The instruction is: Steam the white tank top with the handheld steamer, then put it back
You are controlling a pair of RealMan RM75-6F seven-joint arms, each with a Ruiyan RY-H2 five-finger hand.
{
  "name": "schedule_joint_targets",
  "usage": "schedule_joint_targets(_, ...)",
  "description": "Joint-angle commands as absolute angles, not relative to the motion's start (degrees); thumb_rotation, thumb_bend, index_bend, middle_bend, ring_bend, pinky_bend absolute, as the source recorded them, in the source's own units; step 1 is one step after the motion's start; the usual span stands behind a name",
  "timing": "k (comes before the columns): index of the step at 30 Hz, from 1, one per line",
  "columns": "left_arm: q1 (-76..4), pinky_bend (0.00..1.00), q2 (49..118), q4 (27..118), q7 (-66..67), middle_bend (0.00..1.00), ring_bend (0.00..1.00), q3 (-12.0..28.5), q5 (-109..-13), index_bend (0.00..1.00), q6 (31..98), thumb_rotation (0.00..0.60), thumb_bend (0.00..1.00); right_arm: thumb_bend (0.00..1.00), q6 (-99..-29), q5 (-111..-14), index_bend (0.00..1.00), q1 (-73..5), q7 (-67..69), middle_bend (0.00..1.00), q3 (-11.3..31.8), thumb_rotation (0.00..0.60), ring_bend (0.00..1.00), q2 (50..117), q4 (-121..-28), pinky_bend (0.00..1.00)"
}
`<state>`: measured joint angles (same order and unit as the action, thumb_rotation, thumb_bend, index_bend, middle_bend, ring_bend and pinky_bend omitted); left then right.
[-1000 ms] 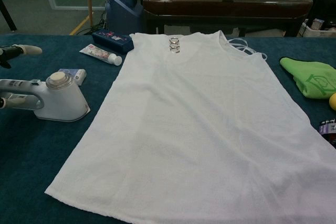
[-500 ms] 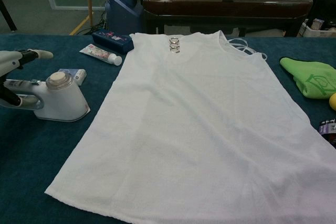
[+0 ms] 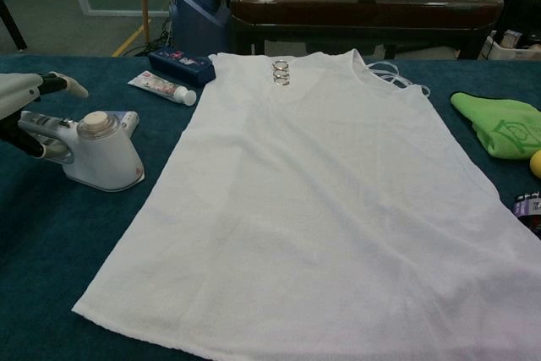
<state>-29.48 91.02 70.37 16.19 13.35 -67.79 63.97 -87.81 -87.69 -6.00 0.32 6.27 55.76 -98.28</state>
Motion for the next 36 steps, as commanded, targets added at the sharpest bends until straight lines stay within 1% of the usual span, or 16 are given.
schedule_joint_targets(1,-30.2,0.15,91.7,68.5,14.6,0.12,0.09,13.5,-67.7,0.2,63.2,0.6,0.23,0.12,-87.8,-87.6,0.02,-5.9,0.3,0.13,6.2,0.6,0.03,55.7,-98.3,0.09)
schedule_joint_targets(12,-30.2,0.15,90.5,69.0,13.4,0.12,0.1,13.2,-68.6,0.21,64.4,0.6,0.23,0.12,-87.1,-87.0,0.02,-5.9,0.2,0.13,6.1,0.6,0.03,55.7,-98.5,0.09)
schedule_joint_targets(15,-30.6,0.15,90.6,68.8,13.0,0.12,0.1,13.3,-68.5,0.21,63.9,0.6,0.23,0.12,-87.1,-87.0,0.02,-5.9,0.2,0.13,6.2,0.6,0.03,55.8,-98.4,0.09)
schedule_joint_targets(20,-31.8,0.15,91.8,66.5,13.0,0.12,0.1,13.3,-67.4,0.21,61.6,0.6,0.23,0.12,-87.3,-86.8,0.02,-5.6,0.4,0.13,6.1,0.6,0.03,55.8,-98.4,0.09)
schedule_joint_targets(26,-33.0,0.15,93.5,63.2,11.7,0.13,0.1,13.3,-67.6,0.21,60.8,0.6,0.23,0.12,-87.6,-86.6,0.02,-5.2,0.7,0.13,6.0,0.6,0.03,55.7,-98.2,0.09)
schedule_joint_targets(29,-33.5,0.15,94.3,61.6,10.3,0.16,0.12,13.4,-68.3,0.25,60.9,0.6,0.23,0.12,-87.6,-86.6,0.02,-5.1,0.9,0.13,5.9,0.6,0.03,55.8,-98.0,0.09)
schedule_joint_targets(33,-34.2,0.17,95.5,58.9,8.7,0.25,0.19,13.2,-69.1,0.34,60.6,0.6,0.23,0.12,-87.6,-86.5,0.02,-5.0,1.2,0.13,5.9,0.6,0.03,55.9,-97.8,0.09)
schedule_joint_targets(36,-34.7,0.18,96.3,57.4,8.0,0.26,0.2,12.9,-69.7,0.38,60.3,0.6,0.23,0.12,-87.7,-86.4,0.02,-4.9,1.3,0.13,5.9,0.6,0.03,55.9,-97.7,0.09)
